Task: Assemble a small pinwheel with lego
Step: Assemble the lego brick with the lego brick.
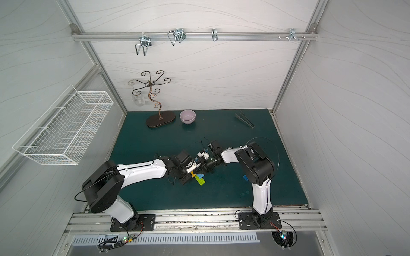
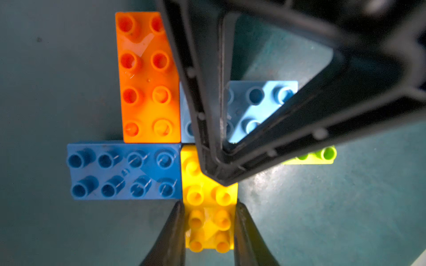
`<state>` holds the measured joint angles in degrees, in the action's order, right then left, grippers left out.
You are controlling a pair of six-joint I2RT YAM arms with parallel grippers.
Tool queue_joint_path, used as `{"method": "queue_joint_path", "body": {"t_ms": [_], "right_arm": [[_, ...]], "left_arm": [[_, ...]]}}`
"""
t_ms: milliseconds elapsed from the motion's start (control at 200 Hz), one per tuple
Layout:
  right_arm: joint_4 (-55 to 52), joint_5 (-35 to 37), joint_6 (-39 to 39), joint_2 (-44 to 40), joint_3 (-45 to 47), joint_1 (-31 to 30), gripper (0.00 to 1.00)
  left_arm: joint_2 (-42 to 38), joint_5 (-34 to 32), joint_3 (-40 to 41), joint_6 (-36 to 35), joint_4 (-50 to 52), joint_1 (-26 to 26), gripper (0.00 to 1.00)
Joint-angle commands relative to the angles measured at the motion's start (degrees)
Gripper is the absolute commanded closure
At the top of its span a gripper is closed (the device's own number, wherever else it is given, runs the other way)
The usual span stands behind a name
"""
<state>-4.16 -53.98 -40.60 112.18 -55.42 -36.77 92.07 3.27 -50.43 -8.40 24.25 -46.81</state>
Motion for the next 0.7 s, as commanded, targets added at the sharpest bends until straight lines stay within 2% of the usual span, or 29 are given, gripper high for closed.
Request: {"method": "queue_joint_path", "body": {"t_ms": [0, 245, 345, 485, 575, 695], "right_arm": [[-11.47, 13.52, 1.38, 5.06, 4.19, -1.82, 1.00], [-10.71, 12.78, 2.27, 4.16, 3.56, -2.16, 1.00], [-10.37, 12.49, 2.36, 4.15, 3.65, -2.59, 1.00], [-9.56, 12.48, 2.01, 3.92, 3.83, -2.97, 1.00], [-10.28, 13.38, 2.03, 3.55, 3.41, -3.28, 1.00], [-10.21, 14.13, 1.27, 3.44, 3.51, -3.27, 1.00]], "left_arm": [[-0.87, 2.11, -3.93, -1.02, -2.80, -0.35, 0.91], [-3.90, 1.50, -2.01, -0.21, -4.66, 0.56, 0.74], [-4.92, 1.80, -1.36, 0.04, -5.74, 0.82, 0.63], [-5.98, 2.34, -0.48, 0.31, -6.76, 1.01, 0.52], [-6.74, 2.73, 0.28, 0.22, -6.43, 1.11, 0.49], [-9.55, 1.75, 1.64, 1.91, -5.82, 2.09, 0.50]]}}
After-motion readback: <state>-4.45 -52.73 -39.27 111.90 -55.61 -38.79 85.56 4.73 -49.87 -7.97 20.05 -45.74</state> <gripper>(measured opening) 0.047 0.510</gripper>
